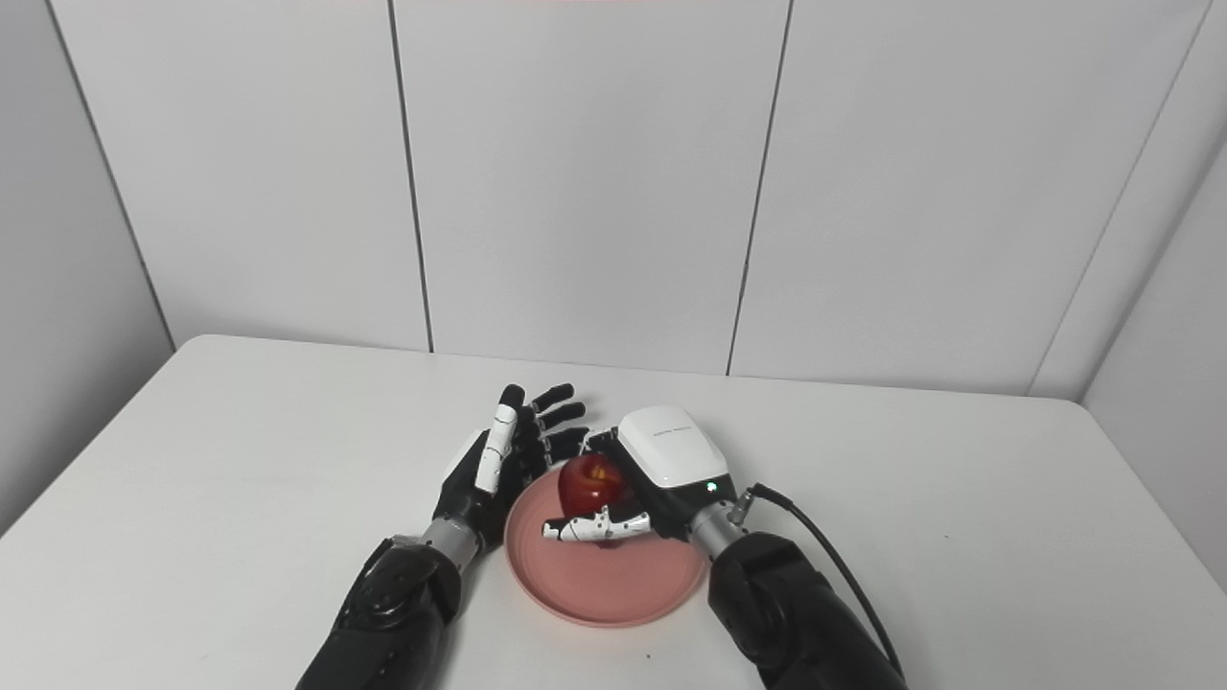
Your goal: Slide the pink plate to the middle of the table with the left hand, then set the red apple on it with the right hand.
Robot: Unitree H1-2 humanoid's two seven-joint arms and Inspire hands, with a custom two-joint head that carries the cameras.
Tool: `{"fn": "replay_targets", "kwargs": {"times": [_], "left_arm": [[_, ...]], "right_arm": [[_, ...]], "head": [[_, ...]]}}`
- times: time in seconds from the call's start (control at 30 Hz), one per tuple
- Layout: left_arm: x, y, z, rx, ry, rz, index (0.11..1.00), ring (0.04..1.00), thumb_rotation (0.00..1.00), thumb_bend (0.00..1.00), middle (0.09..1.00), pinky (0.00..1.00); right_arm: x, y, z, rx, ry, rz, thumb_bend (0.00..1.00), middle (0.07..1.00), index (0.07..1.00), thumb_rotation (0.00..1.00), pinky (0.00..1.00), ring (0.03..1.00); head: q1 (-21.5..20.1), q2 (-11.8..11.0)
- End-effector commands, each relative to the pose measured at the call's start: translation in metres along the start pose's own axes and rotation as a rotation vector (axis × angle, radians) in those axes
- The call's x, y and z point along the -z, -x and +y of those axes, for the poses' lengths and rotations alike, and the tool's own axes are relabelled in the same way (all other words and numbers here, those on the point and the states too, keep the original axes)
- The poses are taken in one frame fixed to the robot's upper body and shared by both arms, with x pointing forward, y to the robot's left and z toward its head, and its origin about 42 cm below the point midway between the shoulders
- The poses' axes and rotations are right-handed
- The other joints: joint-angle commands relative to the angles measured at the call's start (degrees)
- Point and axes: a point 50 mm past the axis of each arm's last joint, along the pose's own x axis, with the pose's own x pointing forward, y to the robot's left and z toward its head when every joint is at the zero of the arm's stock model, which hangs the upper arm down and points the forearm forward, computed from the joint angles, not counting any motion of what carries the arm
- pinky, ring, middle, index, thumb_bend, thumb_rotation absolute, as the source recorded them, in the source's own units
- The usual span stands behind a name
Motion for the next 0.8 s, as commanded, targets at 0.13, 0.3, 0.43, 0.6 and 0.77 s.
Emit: {"fn": "replay_targets", "kwargs": {"times": [0.13, 0.3, 0.43, 0.6, 0.77], "left_arm": [[0.0313, 0.0129, 0.0006, -0.026, 0.03, 0.122, 0.82, 0.772, 0.98, 0.82, 0.834, 0.83], [0.0301, 0.0129, 0.0009, -0.019, 0.024, 0.12, 0.819, 0.777, 0.99, 0.84, 0.839, 0.83], [0.0293, 0.0128, 0.0012, -0.016, 0.023, 0.119, 0.828, 0.775, 0.99, 0.83, 0.841, 0.82], [0.0305, 0.0133, 0.0015, -0.018, 0.016, 0.122, 0.827, 0.77, 1.0, 0.84, 0.838, 0.83], [0.0311, 0.0134, 0.0018, -0.012, 0.012, 0.117, 0.817, 0.767, 1.0, 0.83, 0.828, 0.82]], "right_arm": [[-0.0075, -0.0164, -0.0347, 0.066, 0.048, -0.049, 0.48, 0.39, 0.506, 0.74, 0.25, 0.309], [-0.0034, -0.0162, -0.0319, 0.039, 0.05, -0.029, 0.49, 0.413, 0.515, 0.73, 0.28, 0.338], [-0.0013, -0.0162, -0.0289, 0.027, 0.053, -0.019, 0.5, 0.444, 0.53, 0.73, 0.31, 0.376], [0.0003, -0.0163, -0.0251, 0.025, 0.055, -0.02, 0.51, 0.442, 0.526, 0.7, 0.3, 0.372], [-0.0009, -0.0165, -0.0261, 0.028, 0.053, -0.016, 0.58, 0.454, 0.542, 0.7, 0.3, 0.371]], "head": [[-0.07, 0.07], [0.0, 0.05], [0.01, 0.08], [-0.07, 0.1], [-0.1, 0.1]]}}
